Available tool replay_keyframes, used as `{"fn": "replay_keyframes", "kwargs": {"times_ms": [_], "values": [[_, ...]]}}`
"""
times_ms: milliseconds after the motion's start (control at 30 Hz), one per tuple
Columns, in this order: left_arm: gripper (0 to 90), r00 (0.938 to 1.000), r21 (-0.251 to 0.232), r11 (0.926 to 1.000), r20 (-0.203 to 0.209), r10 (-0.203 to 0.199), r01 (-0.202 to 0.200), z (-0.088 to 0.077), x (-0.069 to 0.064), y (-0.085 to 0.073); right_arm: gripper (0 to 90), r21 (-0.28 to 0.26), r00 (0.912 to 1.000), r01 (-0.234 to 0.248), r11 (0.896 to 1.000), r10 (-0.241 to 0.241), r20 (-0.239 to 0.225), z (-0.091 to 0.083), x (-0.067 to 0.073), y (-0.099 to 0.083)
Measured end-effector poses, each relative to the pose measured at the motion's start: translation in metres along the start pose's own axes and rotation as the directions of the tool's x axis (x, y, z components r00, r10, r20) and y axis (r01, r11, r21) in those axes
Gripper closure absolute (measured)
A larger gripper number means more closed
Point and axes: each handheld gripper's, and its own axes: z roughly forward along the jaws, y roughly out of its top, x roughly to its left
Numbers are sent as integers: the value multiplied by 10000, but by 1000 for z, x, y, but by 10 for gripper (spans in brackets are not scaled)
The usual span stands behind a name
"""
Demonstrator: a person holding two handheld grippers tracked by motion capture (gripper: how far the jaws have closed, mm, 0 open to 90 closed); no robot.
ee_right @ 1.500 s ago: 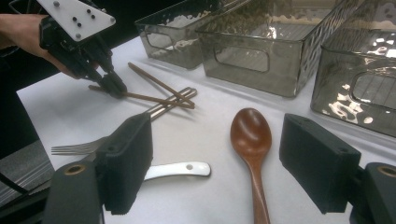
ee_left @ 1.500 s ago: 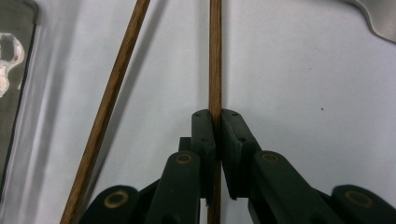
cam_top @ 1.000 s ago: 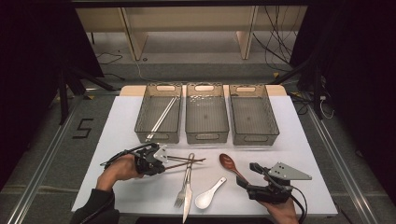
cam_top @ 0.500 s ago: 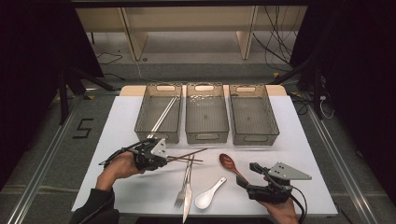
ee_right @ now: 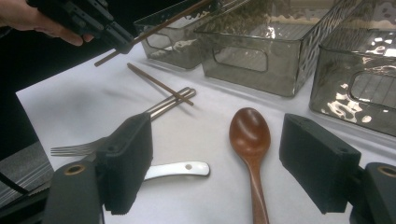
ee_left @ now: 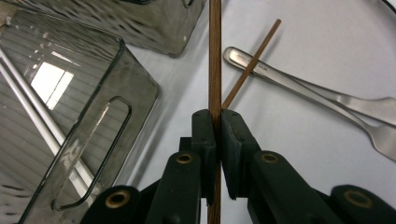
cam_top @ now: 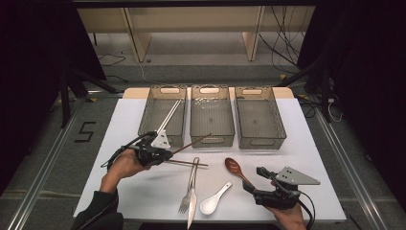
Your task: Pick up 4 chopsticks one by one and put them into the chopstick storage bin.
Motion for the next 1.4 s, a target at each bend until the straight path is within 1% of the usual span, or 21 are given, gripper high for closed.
{"fn": "replay_keyframes", "kwargs": {"times_ms": [100,133,233,367,400,500,533,633,667,733,767,800,833,867,967,1067,1100,1167,1200,1233,1400], "values": [[839,9993,10,9995,-205,-322,322,0,5,2,266,-5,10000,-27,10000,27,6,0,0,0],[839,9978,-25,9982,-283,-600,600,-1,8,2,266,5,10000,-32,10000,32,4,0,-1,0],[839,9922,-184,9935,-522,-1136,1128,-2,15,3,266,4,10000,-13,10000,13,-1,0,0,0],[839,9754,-526,9788,-882,-2022,1982,-7,27,5,266,6,10000,-51,10000,51,1,0,-1,-1],[839,9726,-593,9763,-931,-2130,2082,-8,30,6,266,11,10000,-42,10000,42,4,0,0,-1],[839,9582,-694,9662,-1286,-2555,2483,-11,40,8,266,6,10000,-22,10000,22,-1,0,0,0],[839,9557,-721,9641,-1325,-2630,2554,-12,44,8,266,-6,10000,-21,10000,21,0,0,-1,0],[839,9483,-808,9598,-1523,-2784,2688,-14,52,10,266,-11,10000,-26,10000,26,0,0,-1,0],[839,9478,-797,9594,-1529,-2800,2706,-15,55,11,266,-1,10000,-36,10000,36,1,0,-1,0],[839,9398,-862,9534,-1640,-2998,2891,-16,60,14,266,11,10000,-38,10000,38,-5,0,-1,-1],[839,9373,-936,9502,-1609,-3090,2972,-16,62,15,266,12,10000,-37,10000,37,-4,0,-1,-1],[839,9372,-985,9491,-1569,-3115,2990,-17,65,17,266,10,10000,-49,10000,49,-8,0,-1,-1],[839,9353,-977,9488,-1648,-3132,3005,-18,66,19,266,0,10000,-45,10000,45,-13,0,-1,-1],[839,9357,-950,9515,-1765,-3055,2927,-19,68,21,266,10,10000,-51,10000,51,-8,0,-1,0],[839,9356,-990,9525,-1827,-3020,2881,-22,72,28,266,13,10000,-75,10000,75,-10,0,-1,-1],[839,9328,-1020,9535,-2010,-2990,2836,-25,77,34,266,20,10000,-83,10000,83,-27,1,-1,-1],[839,9301,-1068,9519,-2066,-3036,2871,-24,79,35,266,23,10000,-86,10000,86,-33,1,-1,-1],[839,9284,-1112,9518,-2137,-3039,2860,-23,83,37,266,13,10000,-87,10000,87,-40,1,-1,-1],[839,9291,-1079,9545,-2224,-2956,2779,-22,86,37,266,4,10000,-86,10000,86,-42,1,-1,-1],[839,9254,-1087,9534,-2318,-2998,2816,-21,88,38,267,0,10000,-83,10000,83,-44,0,-1,-1],[839,9190,-1216,9532,-2562,-2996,2769,-17,96,43,266,-19,10000,-76,10000,76,-53,0,-1,-1]]}}
